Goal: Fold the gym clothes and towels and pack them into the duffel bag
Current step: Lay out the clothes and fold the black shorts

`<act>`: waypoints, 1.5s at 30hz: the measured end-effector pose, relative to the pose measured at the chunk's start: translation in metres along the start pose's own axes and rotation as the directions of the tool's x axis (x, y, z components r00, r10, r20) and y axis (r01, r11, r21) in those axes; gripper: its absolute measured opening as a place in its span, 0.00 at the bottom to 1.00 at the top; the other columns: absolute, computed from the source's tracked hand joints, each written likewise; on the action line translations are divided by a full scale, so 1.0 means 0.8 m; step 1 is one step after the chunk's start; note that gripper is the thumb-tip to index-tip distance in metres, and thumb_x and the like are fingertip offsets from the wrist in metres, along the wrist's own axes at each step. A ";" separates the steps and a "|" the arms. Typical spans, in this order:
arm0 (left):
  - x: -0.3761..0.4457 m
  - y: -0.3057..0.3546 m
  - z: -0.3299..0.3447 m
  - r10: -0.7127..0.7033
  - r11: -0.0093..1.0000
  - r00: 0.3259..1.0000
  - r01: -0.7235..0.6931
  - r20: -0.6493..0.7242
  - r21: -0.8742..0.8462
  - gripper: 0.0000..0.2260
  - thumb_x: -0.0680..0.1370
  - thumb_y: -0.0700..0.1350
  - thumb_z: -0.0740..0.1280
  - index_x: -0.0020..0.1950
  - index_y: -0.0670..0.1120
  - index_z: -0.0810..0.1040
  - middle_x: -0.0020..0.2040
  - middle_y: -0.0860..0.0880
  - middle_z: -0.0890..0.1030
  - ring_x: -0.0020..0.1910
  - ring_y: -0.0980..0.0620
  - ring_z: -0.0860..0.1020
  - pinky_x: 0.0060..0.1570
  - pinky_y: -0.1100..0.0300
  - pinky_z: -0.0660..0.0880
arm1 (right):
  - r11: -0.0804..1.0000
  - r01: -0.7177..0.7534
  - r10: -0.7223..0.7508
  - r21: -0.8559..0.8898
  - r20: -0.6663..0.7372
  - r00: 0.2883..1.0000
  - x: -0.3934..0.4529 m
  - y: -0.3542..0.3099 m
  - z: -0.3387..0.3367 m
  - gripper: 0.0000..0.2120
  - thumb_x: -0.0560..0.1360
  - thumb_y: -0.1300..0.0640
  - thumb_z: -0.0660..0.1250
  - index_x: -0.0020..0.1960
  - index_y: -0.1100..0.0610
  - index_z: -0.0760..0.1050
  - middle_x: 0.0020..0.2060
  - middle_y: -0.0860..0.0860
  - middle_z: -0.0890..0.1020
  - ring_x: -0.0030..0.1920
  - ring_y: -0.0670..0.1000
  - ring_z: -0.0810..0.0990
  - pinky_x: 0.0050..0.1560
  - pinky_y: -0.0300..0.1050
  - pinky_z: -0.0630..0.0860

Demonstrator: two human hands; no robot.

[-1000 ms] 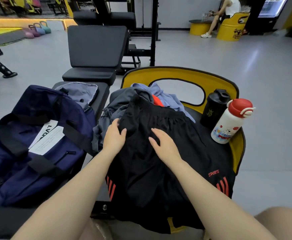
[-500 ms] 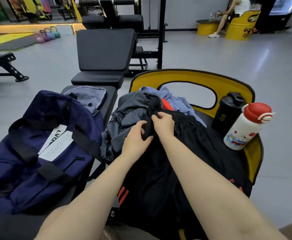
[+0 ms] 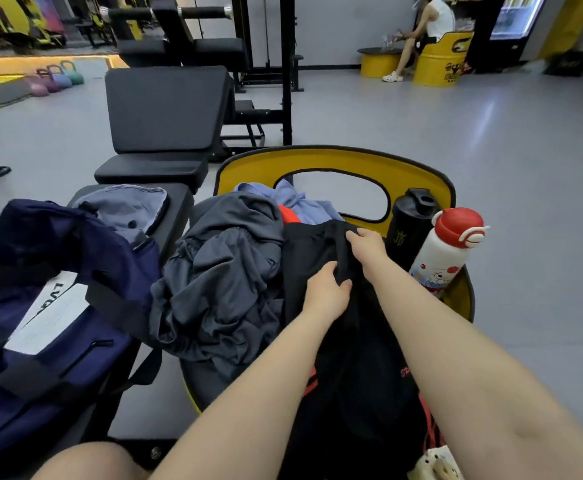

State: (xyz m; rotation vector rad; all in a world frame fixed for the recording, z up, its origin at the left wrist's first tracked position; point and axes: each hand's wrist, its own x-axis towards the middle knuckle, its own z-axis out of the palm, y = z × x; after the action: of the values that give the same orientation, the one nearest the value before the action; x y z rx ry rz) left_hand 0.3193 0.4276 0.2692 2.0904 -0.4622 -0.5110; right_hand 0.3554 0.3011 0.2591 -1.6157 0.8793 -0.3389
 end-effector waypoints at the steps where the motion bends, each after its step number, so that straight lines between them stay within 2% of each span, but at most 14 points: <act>1: 0.003 0.002 0.013 -0.048 0.996 0.998 0.051 0.049 -0.077 0.24 0.81 0.44 0.60 0.76 0.48 0.59 0.69 0.45 0.70 0.65 0.45 0.72 0.59 0.53 0.74 | 1.000 -0.005 0.006 -0.016 0.029 1.000 0.005 0.005 -0.006 0.13 0.80 0.56 0.58 0.58 0.60 0.77 0.53 0.57 0.80 0.56 0.59 0.78 0.55 0.50 0.74; 3: 0.004 0.000 0.040 -0.116 0.976 0.975 0.147 0.189 -0.161 0.26 0.82 0.44 0.57 0.78 0.51 0.51 0.73 0.46 0.65 0.68 0.45 0.69 0.61 0.49 0.74 | 0.995 -0.019 0.029 -0.099 0.101 0.994 0.007 0.023 -0.018 0.18 0.81 0.51 0.57 0.66 0.60 0.72 0.60 0.54 0.77 0.62 0.57 0.74 0.58 0.48 0.72; 5: 0.003 -0.011 0.059 -0.093 0.995 0.960 0.100 0.265 -0.014 0.27 0.83 0.45 0.56 0.78 0.50 0.48 0.75 0.46 0.61 0.71 0.46 0.65 0.67 0.51 0.68 | 0.979 -0.032 0.063 -0.201 0.148 0.987 0.006 0.049 -0.029 0.26 0.80 0.47 0.58 0.73 0.59 0.64 0.69 0.54 0.71 0.68 0.56 0.69 0.66 0.49 0.68; 7: -0.001 -0.030 0.062 -0.064 0.990 0.967 0.030 0.246 0.137 0.26 0.82 0.45 0.56 0.78 0.48 0.49 0.74 0.45 0.63 0.70 0.46 0.66 0.66 0.55 0.67 | 0.960 -0.011 0.053 -0.279 0.142 0.988 0.001 0.070 -0.041 0.28 0.79 0.46 0.61 0.74 0.59 0.62 0.71 0.55 0.69 0.70 0.56 0.68 0.65 0.47 0.66; 13: -0.031 -0.083 0.027 -0.036 0.963 0.992 0.003 0.120 0.270 0.18 0.79 0.47 0.63 0.69 0.49 0.68 0.63 0.49 0.75 0.58 0.50 0.75 0.59 0.55 0.73 | 0.892 0.109 -0.096 -0.438 0.052 0.994 -0.048 0.106 -0.053 0.28 0.77 0.49 0.66 0.72 0.58 0.65 0.68 0.56 0.71 0.68 0.55 0.70 0.63 0.46 0.67; 18: -0.069 -0.109 0.003 -0.144 0.790 0.978 0.020 0.154 0.613 0.24 0.76 0.57 0.66 0.70 0.50 0.67 0.66 0.50 0.71 0.65 0.48 0.71 0.59 0.53 0.72 | 0.841 0.105 -0.095 -0.531 0.047 0.994 -0.100 0.125 -0.044 0.27 0.76 0.46 0.66 0.71 0.56 0.65 0.67 0.55 0.68 0.66 0.56 0.70 0.57 0.49 0.70; 23: -0.089 -0.094 0.001 -0.107 0.826 0.991 0.044 0.079 0.562 0.17 0.78 0.53 0.64 0.66 0.52 0.72 0.62 0.51 0.77 0.60 0.49 0.76 0.52 0.57 0.73 | 0.764 -0.056 0.071 -0.643 -0.004 0.997 -0.138 0.131 -0.049 0.31 0.75 0.41 0.64 0.72 0.54 0.60 0.65 0.55 0.70 0.61 0.59 0.74 0.52 0.49 0.69; 25: -0.097 -0.085 0.007 -0.109 0.861 0.992 0.066 0.057 0.504 0.16 0.77 0.53 0.64 0.64 0.52 0.73 0.62 0.51 0.77 0.61 0.48 0.75 0.54 0.56 0.72 | 0.805 -0.138 0.187 -0.577 0.026 0.982 -0.148 0.133 -0.051 0.30 0.74 0.43 0.66 0.70 0.55 0.62 0.54 0.55 0.77 0.51 0.57 0.81 0.50 0.49 0.78; 27: -0.104 -0.076 0.018 -0.087 0.898 0.995 0.060 0.043 0.436 0.14 0.76 0.53 0.65 0.60 0.52 0.76 0.60 0.51 0.79 0.60 0.48 0.76 0.54 0.56 0.73 | 0.893 -0.179 0.229 -0.414 0.075 0.971 -0.153 0.133 -0.055 0.24 0.73 0.52 0.68 0.65 0.57 0.66 0.49 0.56 0.79 0.43 0.55 0.82 0.43 0.51 0.82; 31: -0.121 -0.054 0.057 0.007 0.974 0.983 -0.049 0.185 0.223 0.13 0.77 0.50 0.66 0.59 0.48 0.78 0.52 0.49 0.80 0.51 0.51 0.77 0.49 0.60 0.72 | 0.936 -0.100 0.112 -0.339 0.016 0.994 -0.143 0.123 -0.081 0.22 0.72 0.61 0.66 0.66 0.55 0.70 0.58 0.58 0.78 0.51 0.56 0.78 0.51 0.49 0.77; 34: -0.131 -0.054 0.079 -0.027 0.997 0.941 0.003 0.337 0.074 0.12 0.79 0.50 0.63 0.60 0.46 0.76 0.42 0.52 0.78 0.41 0.54 0.78 0.34 0.61 0.76 | 0.920 -0.097 0.120 -0.380 0.035 0.992 -0.133 0.119 -0.109 0.24 0.74 0.63 0.64 0.70 0.54 0.68 0.63 0.57 0.75 0.55 0.55 0.75 0.52 0.46 0.72; 36: -0.127 -0.066 0.078 -0.056 0.994 0.953 0.024 0.298 0.110 0.10 0.80 0.49 0.62 0.58 0.47 0.76 0.42 0.51 0.79 0.41 0.52 0.81 0.34 0.58 0.78 | 0.886 -0.108 0.139 -0.450 0.037 0.990 -0.127 0.124 -0.125 0.23 0.75 0.64 0.64 0.69 0.55 0.69 0.63 0.57 0.75 0.61 0.57 0.74 0.56 0.45 0.71; 38: -0.115 -0.080 0.065 -0.076 0.983 0.977 0.040 0.201 0.177 0.09 0.80 0.49 0.62 0.55 0.48 0.77 0.45 0.50 0.81 0.46 0.50 0.81 0.43 0.54 0.79 | 0.862 -0.107 0.151 -0.496 0.049 0.987 -0.121 0.130 -0.133 0.22 0.75 0.64 0.65 0.68 0.56 0.70 0.63 0.57 0.75 0.62 0.57 0.74 0.58 0.46 0.71; 45: -0.066 -0.097 -0.001 -0.076 0.964 0.996 0.083 -0.040 0.253 0.08 0.79 0.46 0.64 0.56 0.46 0.78 0.46 0.49 0.80 0.51 0.50 0.78 0.45 0.62 0.70 | 0.841 -0.010 0.090 -0.541 0.121 0.989 -0.097 0.123 -0.121 0.25 0.76 0.48 0.67 0.70 0.56 0.68 0.64 0.54 0.75 0.65 0.55 0.73 0.60 0.44 0.69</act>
State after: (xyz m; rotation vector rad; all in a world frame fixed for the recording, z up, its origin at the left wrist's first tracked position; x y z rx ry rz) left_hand 0.2850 0.4955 0.2136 2.3678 -0.4470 -0.4872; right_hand 0.2056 0.2849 0.2108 -2.1016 0.9573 0.0792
